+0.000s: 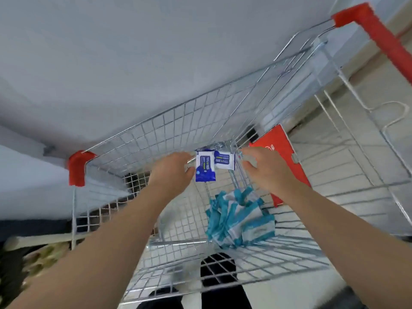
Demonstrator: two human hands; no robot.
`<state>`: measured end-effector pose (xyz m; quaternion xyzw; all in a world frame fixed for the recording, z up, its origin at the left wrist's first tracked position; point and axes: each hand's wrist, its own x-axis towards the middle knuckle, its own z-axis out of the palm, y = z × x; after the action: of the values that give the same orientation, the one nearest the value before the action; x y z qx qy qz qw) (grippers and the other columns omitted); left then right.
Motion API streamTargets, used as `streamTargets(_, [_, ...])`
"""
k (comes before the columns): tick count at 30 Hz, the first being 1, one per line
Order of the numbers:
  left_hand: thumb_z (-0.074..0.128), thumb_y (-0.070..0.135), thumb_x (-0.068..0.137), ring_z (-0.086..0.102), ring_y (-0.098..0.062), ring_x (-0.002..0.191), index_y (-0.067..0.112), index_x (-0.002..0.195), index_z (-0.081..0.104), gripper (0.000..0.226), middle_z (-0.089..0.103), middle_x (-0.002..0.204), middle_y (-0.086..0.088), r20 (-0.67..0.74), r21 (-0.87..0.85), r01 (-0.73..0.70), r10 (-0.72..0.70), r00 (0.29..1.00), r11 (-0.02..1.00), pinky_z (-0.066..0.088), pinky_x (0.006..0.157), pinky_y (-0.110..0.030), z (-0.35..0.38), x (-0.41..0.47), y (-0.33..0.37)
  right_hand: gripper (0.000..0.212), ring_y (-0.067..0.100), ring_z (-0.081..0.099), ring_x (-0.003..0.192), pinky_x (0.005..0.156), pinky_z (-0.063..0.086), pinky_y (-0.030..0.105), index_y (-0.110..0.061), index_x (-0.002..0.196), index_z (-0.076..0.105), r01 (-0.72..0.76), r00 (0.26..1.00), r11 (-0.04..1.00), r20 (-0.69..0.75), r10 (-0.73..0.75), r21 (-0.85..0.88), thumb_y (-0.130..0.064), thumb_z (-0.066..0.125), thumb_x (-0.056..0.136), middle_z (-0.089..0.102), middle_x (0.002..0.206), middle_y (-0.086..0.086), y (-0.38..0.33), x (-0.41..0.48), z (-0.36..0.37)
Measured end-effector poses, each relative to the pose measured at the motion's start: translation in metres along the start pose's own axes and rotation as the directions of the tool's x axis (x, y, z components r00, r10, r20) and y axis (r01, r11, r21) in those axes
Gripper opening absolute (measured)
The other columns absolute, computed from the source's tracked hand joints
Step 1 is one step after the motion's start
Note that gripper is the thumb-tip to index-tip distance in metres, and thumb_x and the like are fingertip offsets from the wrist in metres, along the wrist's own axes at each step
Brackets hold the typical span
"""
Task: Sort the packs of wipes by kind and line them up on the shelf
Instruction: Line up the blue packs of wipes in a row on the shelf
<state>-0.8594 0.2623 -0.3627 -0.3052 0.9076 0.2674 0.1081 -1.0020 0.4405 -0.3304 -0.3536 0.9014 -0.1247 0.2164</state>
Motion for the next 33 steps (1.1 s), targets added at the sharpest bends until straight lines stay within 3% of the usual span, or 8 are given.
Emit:
streamTargets(4, [0.056, 0.027, 0.091, 0.058, -0.027, 0.111, 0.020, 0.131, 0.053, 0.040, 0.061, 0.122, -0.006, 0.025, -0.090, 0.126, -0.124, 0.992, 0.988, 0.047, 0.095, -0.039, 0.066, 0.064, -0.015, 0.041, 0.024, 0.050, 0.124, 0.101, 0.035, 0.028, -0.015, 0.134, 0.053, 0.003, 0.998, 0.999, 0.062, -0.005, 0.039, -0.022, 0.056, 0.094, 0.055, 0.136, 0.008, 0.048, 0.068, 0.046])
streamTargets(9, [0.055, 0.029, 0.093, 0.057, -0.023, 0.111, 0.024, 0.134, 0.048, 0.042, 0.057, 0.127, 0.000, 0.153, -0.134, 0.269, -0.248, 0.956, 0.954, 0.047, 0.090, -0.034, 0.138, 0.124, -0.030, 0.042, 0.023, 0.050, 0.123, 0.101, 0.035, 0.029, -0.012, 0.134, 0.052, 0.003, 0.989, 0.997, 0.144, -0.015, 0.083, -0.023, 0.056, 0.094, 0.056, 0.135, 0.008, 0.087, 0.134, 0.110])
streamTargets(12, [0.060, 0.034, 0.092, 0.052, -0.023, 0.121, 0.018, 0.139, 0.044, 0.052, 0.052, 0.136, -0.004, 0.171, -0.186, 0.312, -0.282, 0.944, 0.932, 0.043, 0.100, -0.037, 0.174, 0.158, -0.037, 0.044, 0.023, 0.052, 0.121, 0.100, 0.036, 0.028, -0.011, 0.136, 0.051, 0.001, 0.987, 0.995, 0.162, -0.017, 0.099, -0.023, 0.057, 0.094, 0.056, 0.135, 0.009, 0.100, 0.162, 0.142])
streamTargets(16, [0.070, 0.035, 0.084, 0.048, -0.027, 0.120, 0.015, 0.136, 0.041, 0.062, 0.047, 0.133, -0.009, 0.159, -0.250, 0.365, -0.334, 0.929, 0.897, 0.039, 0.093, -0.035, 0.207, 0.191, -0.042, 0.044, 0.023, 0.054, 0.117, 0.091, 0.038, 0.024, -0.011, 0.136, 0.051, 0.001, 0.988, 0.992, 0.156, -0.020, 0.123, -0.024, 0.058, 0.094, 0.058, 0.131, 0.010, 0.115, 0.191, 0.178])
streamTargets(22, [0.088, 0.028, 0.062, 0.059, -0.021, 0.097, 0.023, 0.119, 0.043, 0.074, 0.059, 0.109, 0.004, 0.051, -0.418, 0.400, -0.418, 0.907, 0.816, 0.052, 0.075, -0.037, 0.232, 0.208, -0.053, 0.040, 0.026, 0.058, 0.110, 0.090, 0.041, 0.029, -0.011, 0.130, 0.056, 0.006, 0.990, 0.990, 0.142, -0.027, 0.142, -0.019, 0.061, 0.092, 0.062, 0.124, 0.012, 0.128, 0.211, 0.213])
streamTargets(26, [0.087, 0.019, 0.065, 0.055, -0.012, 0.085, 0.021, 0.121, 0.047, 0.069, 0.057, 0.104, 0.007, 0.015, -0.532, 0.374, -0.434, 0.901, 0.760, 0.039, 0.062, -0.022, 0.234, 0.202, -0.060, 0.045, 0.028, 0.050, 0.119, 0.094, 0.038, 0.031, -0.007, 0.131, 0.053, 0.010, 0.990, 0.996, 0.142, -0.022, 0.087, -0.020, 0.063, 0.089, 0.055, 0.130, 0.013, 0.132, 0.220, 0.228])
streamTargets(30, [0.080, 0.012, 0.073, 0.057, -0.007, 0.074, 0.023, 0.123, 0.049, 0.060, 0.060, 0.097, 0.007, 0.022, -0.557, 0.376, -0.440, 0.898, 0.740, 0.048, 0.059, -0.026, 0.225, 0.194, -0.068, 0.049, 0.030, 0.056, 0.109, 0.087, 0.043, 0.035, -0.011, 0.125, 0.057, -0.024, 0.995, 0.998, 0.094, 0.019, 0.053, -0.028, 0.072, 0.081, 0.060, 0.118, 0.013, 0.132, 0.225, 0.238])
streamTargets(33, [0.078, 0.016, 0.077, 0.054, 0.002, 0.067, 0.020, 0.116, 0.057, 0.044, 0.062, 0.090, 0.010, 0.039, -0.542, 0.393, -0.445, 0.895, 0.742, 0.038, 0.052, -0.016, 0.215, 0.179, -0.078, 0.042, 0.026, 0.058, 0.093, 0.071, 0.043, 0.032, -0.013, 0.112, 0.062, -0.056, 0.994, 0.998, 0.091, 0.052, 0.035, -0.036, 0.072, 0.079, 0.062, 0.101, 0.006, 0.131, 0.221, 0.238])
